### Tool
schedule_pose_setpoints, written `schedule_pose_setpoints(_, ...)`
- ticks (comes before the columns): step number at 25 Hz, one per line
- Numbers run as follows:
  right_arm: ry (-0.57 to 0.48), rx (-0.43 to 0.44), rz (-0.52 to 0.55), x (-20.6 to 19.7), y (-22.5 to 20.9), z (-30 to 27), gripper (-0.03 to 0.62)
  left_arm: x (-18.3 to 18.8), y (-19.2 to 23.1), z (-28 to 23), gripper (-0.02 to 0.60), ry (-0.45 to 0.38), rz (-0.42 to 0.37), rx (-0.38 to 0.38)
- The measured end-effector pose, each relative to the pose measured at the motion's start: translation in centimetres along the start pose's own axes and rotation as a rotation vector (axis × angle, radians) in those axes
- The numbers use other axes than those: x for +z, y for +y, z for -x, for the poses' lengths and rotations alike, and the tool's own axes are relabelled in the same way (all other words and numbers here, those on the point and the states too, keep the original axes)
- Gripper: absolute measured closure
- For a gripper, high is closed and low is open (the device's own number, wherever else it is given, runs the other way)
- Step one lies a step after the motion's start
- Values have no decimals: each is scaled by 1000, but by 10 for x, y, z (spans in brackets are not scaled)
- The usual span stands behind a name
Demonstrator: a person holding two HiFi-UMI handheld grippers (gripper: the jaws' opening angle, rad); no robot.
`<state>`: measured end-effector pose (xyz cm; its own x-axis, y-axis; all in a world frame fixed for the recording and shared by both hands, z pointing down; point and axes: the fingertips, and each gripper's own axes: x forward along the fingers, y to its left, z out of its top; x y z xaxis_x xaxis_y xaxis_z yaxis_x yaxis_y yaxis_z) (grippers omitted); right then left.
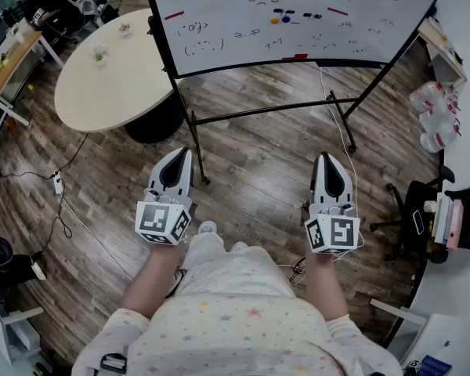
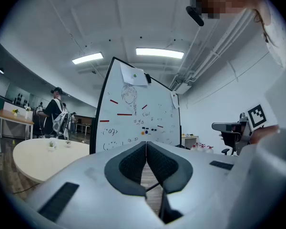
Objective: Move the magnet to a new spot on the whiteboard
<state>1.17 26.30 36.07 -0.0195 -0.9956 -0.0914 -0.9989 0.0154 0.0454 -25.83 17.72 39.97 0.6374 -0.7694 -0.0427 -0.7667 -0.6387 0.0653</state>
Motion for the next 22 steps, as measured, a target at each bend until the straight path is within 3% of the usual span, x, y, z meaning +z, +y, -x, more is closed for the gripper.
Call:
schedule_pose_setpoints(13,-41,15,-54,8,-12,11,591,8,-16,-2,566,3,-21,17)
schedule_pose_setpoints(18,-20,8,-56,9,-21,10,505,25,-22,-4,561,-39,-29,29)
schedule_pose_setpoints(20,-14,7,-63,7,-23,6,455,30,-20,-7,483,-46,-33,40)
schedule_pose_setpoints(22,-15,12,-72,5,-24,0,425,35,-16,-8,447,-66,-26,54)
